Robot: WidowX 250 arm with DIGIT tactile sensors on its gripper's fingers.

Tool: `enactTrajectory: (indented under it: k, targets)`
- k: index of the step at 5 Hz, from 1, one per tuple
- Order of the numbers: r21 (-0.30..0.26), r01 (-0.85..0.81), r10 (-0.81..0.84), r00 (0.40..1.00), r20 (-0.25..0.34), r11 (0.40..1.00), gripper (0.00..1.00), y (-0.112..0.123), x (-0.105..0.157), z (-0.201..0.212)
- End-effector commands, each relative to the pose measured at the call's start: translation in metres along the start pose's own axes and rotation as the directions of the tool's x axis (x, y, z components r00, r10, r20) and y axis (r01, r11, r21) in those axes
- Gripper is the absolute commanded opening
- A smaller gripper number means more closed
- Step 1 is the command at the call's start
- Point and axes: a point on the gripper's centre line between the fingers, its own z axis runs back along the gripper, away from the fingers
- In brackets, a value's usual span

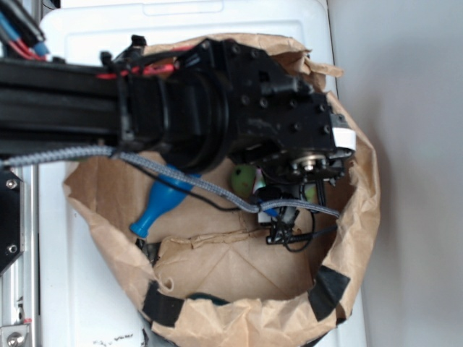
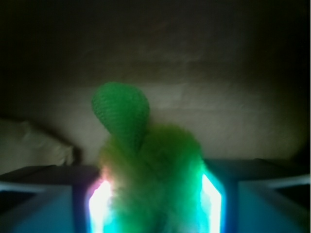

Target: Grab the green animal.

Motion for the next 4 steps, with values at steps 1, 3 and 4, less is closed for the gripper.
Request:
enactTrajectory:
  k: [1,3,4]
  targets:
    - [-0.139,-0.01,0.02,0.997,0.071,0.99,0.0,0.003,-0.001,0.087]
    - [-0.24,0.007,0.008,0.998,0.059,0.971,0.0,0.007,-0.009,0.132]
    - [-0.213,-0.021,0.048,0.992,0.12,0.977,0.0,-0.002,-0.02,0.152]
